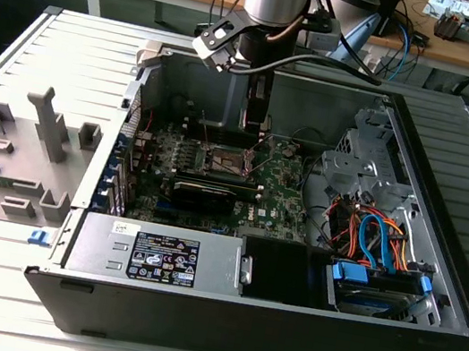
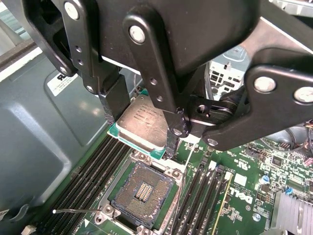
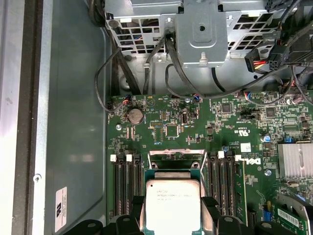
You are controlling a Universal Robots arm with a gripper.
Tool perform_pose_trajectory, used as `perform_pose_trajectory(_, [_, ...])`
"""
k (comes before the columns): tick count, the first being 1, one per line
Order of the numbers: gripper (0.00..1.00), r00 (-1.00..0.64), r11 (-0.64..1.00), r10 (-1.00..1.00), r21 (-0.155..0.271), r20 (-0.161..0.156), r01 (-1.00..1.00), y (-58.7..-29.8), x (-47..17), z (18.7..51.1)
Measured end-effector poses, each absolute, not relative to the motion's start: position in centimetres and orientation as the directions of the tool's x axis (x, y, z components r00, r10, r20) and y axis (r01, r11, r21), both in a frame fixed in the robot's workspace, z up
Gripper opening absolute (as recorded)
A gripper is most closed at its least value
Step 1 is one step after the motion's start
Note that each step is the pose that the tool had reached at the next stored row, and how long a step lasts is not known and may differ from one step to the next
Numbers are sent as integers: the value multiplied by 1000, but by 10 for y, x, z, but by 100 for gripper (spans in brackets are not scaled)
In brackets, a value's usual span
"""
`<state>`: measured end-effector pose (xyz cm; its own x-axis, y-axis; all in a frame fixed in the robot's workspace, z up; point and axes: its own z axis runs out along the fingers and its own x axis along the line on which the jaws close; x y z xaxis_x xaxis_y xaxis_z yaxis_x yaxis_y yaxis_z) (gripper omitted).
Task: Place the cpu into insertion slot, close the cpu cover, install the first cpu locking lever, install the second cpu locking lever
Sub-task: 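Place the cpu into insertion slot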
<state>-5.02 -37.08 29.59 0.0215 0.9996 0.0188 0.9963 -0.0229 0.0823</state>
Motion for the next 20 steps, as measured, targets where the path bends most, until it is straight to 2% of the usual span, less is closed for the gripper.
perform_pose_trajectory(20, [54,36,-38,999,82,19,996,-371,-50,295])
